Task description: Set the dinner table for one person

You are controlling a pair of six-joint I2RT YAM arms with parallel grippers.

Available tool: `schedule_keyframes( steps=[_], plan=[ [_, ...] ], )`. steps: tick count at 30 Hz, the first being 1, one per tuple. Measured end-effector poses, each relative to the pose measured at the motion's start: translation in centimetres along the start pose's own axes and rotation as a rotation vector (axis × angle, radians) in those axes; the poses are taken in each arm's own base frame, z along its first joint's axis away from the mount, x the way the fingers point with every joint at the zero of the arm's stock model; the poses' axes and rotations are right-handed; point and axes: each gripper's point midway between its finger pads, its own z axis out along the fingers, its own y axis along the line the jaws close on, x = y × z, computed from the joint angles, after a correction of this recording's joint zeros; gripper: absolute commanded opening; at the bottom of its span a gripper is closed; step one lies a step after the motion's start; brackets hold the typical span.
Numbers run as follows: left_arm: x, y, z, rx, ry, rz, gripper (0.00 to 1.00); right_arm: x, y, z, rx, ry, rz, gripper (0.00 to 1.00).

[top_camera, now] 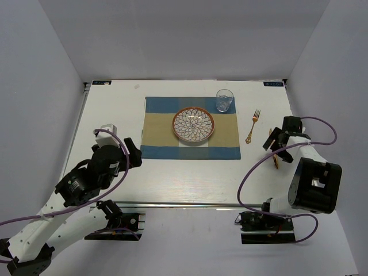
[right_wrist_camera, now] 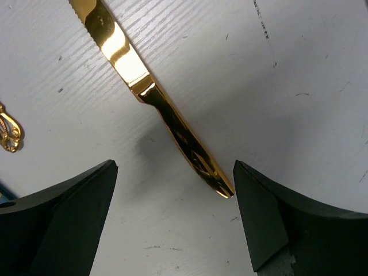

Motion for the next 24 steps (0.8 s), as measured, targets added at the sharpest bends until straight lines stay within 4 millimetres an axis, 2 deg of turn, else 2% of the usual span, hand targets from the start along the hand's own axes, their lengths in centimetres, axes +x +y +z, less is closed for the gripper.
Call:
schedule_keyframes(
  steps=[3,6,10,12,15,18,19,20,24],
  plan=[
    [0.0,0.0,0.0,0.003,0.0,0.001,0.98,0.0,-0.1,0.8,-0.002,0.01,-0.018,0.85],
    [0.2,0.0,0.1,-0.005,0.006,0.005,0.98,1.2,-0.2,2.2,-0.003,0.079,-0.055,0.81],
    [0.2,0.0,0.2,-0.01,0.011,0.009,0.98,0.7,-0.1,3.0,-0.001,0.103,-0.083,0.66],
    [0.2,0.0,0.2,-0.012,0.009,0.009,0.98,0.5,0.0,3.2,-0.001,0.103,-0.083,0.62],
    [0.3,0.1,0.4,-0.019,0.013,0.013,0.98,0.3,0.1,3.3,-0.002,0.101,-0.082,0.51],
    [0.4,0.1,0.5,-0.024,0.017,0.018,0.98,0.2,0.2,3.4,-0.008,0.097,-0.084,0.29],
    [0.4,0.1,0.4,-0.025,0.015,0.017,0.98,0.2,0.3,3.4,-0.013,0.096,-0.083,0.05],
    [0.3,0.1,0.4,-0.025,0.013,0.014,0.98,0.1,0.4,3.5,-0.017,0.096,-0.089,0.0],
    [0.0,0.3,0.1,-0.022,-0.005,0.0,0.98,-0.2,0.8,3.6,-0.035,0.091,-0.075,0.0]
  ],
)
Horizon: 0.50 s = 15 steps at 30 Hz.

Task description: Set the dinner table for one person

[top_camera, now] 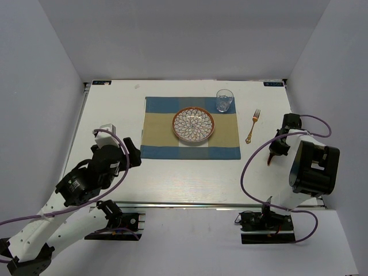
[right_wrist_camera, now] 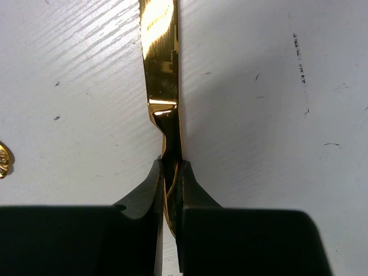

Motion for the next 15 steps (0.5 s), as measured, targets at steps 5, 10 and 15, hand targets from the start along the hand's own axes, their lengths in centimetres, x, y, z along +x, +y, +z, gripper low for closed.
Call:
schedule_keyframes(
  steps=[5,10,15],
  plan=[
    [-0.1,0.2,0.0,-0.008,-0.007,-0.009,0.98,0.3,0.3,-0.5,-0.021,-0.011,0.011,0.0],
    [-0.1,0.4,0.0,-0.022,-0.011,-0.017,0.98,3.2,1.2,-3.5,-0.065,0.003,-0.017,0.0],
    [-0.3,0.5,-0.2,-0.016,-0.019,-0.026,0.98,2.8,4.6,-6.1,-0.151,-0.052,-0.114,0.0]
  ],
)
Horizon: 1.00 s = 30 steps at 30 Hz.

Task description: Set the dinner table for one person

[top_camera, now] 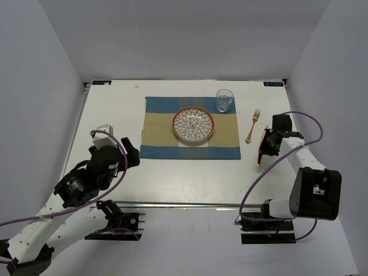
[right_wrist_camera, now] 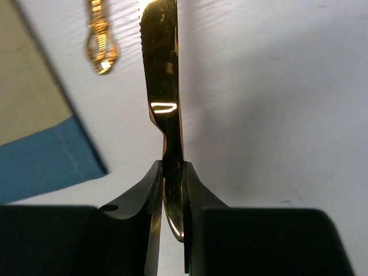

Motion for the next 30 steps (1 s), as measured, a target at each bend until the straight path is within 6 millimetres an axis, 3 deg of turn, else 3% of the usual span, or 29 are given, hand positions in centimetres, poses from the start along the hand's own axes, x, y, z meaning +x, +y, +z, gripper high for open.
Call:
schedule_keyframes(
  steps=[7,14,20,30],
  plan=[
    [-0.4,-0.1,-0.4,0.022,-0.019,-0.012,0.98,0.9,6.2,0.2,-0.127,0.085,-0.183,0.0],
    [-0.6,-0.1,-0.7,0.042,-0.028,-0.017,0.98,-1.1,10.7,1.1,-0.184,0.094,-0.261,0.0],
    [-0.4,-0.2,-0.5,0.034,-0.017,-0.008,0.98,-0.7,12.3,3.0,-0.176,0.135,-0.268,0.0],
    [-0.2,-0.3,-0.2,0.024,-0.006,0.002,0.98,0.1,12.6,5.6,-0.112,0.175,-0.266,0.0]
  ],
)
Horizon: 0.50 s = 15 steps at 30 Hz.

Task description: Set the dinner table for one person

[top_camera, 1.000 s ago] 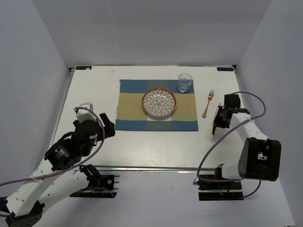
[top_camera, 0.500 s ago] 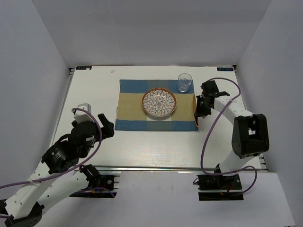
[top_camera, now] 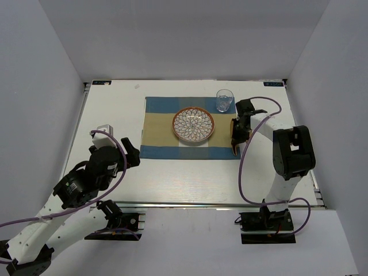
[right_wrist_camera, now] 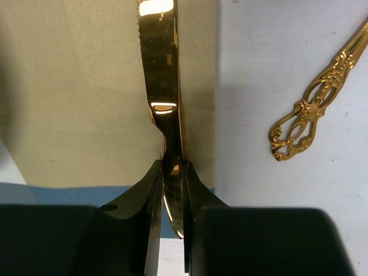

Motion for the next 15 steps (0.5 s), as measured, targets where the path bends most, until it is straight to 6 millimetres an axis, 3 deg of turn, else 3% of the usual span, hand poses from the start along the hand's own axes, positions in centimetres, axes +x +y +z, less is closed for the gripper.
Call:
schedule_keyframes(
  steps=[15],
  plan=[
    [0.15,-0.08,0.15,-0.003,0.008,0.005,0.98,-0.98,0.92,0.98,-0.002,-0.012,-0.014,0.0]
  ],
)
